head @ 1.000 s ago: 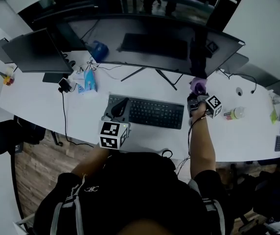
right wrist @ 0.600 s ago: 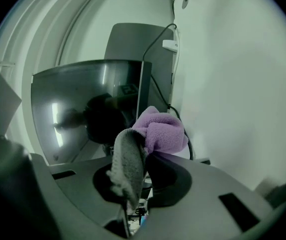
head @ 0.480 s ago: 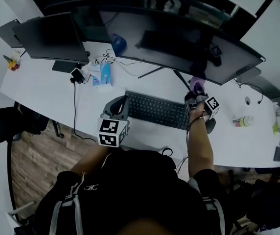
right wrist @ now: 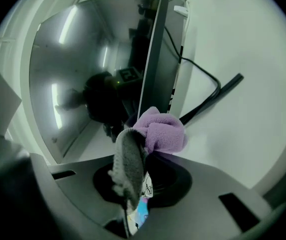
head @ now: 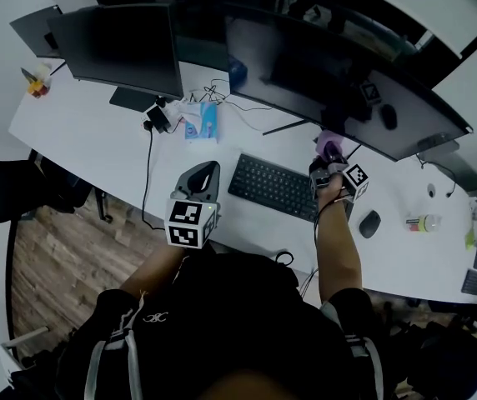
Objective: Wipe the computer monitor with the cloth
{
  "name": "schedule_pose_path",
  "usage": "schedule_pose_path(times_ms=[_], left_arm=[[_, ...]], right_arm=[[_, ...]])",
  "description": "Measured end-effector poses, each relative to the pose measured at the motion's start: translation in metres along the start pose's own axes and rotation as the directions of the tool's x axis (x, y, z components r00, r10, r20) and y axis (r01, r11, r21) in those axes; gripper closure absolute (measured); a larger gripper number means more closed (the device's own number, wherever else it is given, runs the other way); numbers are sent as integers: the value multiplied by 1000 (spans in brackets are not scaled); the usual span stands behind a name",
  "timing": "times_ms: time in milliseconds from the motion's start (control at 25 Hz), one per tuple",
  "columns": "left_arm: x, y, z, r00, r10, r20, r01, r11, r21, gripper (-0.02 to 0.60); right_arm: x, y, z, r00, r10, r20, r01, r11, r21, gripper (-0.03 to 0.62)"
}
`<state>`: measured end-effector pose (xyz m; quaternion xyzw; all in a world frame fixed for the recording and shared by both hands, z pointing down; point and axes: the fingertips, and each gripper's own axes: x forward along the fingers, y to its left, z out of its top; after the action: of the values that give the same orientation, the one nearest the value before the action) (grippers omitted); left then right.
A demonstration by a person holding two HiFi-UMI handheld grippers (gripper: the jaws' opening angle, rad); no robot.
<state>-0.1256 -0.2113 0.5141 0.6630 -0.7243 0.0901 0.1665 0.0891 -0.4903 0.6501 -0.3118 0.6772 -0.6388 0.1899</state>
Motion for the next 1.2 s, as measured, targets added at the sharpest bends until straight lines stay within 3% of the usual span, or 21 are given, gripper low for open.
schedule_pose_path(times_ms=[640,960,1200], left_arm=[[-22,108,3,995,90,38,-87,993,-84,568],[-14,170,2,996,81,36,-76,990,-115,568],[-14,215,11,999,35,35,-32,997,-75,568]], right_arm=[[80,31,-132,983,-33,-181,15,995,-101,530],[127,44,-197,966,-74,-249,27,982,-187,530],[158,54,-237,962,-102,-252,36,966,-254,530]])
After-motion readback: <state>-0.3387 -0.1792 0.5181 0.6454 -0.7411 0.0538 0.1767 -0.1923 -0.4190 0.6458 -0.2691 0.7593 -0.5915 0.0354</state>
